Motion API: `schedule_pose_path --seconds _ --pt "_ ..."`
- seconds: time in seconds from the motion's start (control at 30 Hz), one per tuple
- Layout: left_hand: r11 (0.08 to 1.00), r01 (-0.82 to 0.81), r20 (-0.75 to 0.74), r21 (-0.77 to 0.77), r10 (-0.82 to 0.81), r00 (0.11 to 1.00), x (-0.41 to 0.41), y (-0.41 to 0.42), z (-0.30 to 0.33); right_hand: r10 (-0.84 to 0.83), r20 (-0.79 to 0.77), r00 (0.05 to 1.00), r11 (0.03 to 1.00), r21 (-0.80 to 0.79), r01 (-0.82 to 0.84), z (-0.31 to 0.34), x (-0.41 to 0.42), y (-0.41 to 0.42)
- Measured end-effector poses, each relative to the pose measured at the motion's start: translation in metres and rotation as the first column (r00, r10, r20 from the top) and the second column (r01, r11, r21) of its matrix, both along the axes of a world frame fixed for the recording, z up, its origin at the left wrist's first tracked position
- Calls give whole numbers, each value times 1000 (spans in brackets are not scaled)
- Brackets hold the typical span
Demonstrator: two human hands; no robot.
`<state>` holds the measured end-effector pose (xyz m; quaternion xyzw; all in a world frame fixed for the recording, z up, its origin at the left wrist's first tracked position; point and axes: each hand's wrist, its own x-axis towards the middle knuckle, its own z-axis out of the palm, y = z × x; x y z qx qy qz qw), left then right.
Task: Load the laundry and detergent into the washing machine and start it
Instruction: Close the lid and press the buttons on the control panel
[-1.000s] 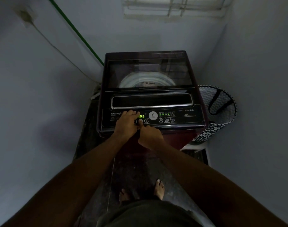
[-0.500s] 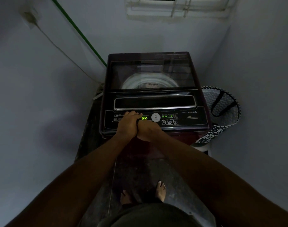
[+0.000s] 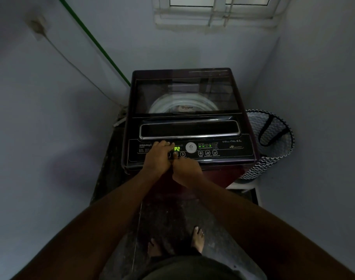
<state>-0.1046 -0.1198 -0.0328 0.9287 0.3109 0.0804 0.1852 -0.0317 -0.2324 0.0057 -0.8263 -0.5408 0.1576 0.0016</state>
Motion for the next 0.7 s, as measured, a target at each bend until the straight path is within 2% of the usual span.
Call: schedule_pose_path --seconds 0.2,0.33,0.43,0.5,0.7 --pt "999 -8 22 -47 9 1000 -1 3 1 -115 -176 978 993 -22 113 1 9 -1" --pt "999 -4 29 -52 6 1000 -1 1 0 -115 -241 964 993 -36 110 4 11 0" --pt "998 -1 11 -59 1 1000 -2 1 3 -108 -215 971 994 -20 107 4 12 -3" --pt "997 2 -11 -73 -3 1000 -2 1 5 -86 -141 986 996 -3 86 3 16 -7" --pt "999 40 -29 -7 -40 999 -4 -2 6 -46 -40 998 997 -67 43 -3 34 -25"
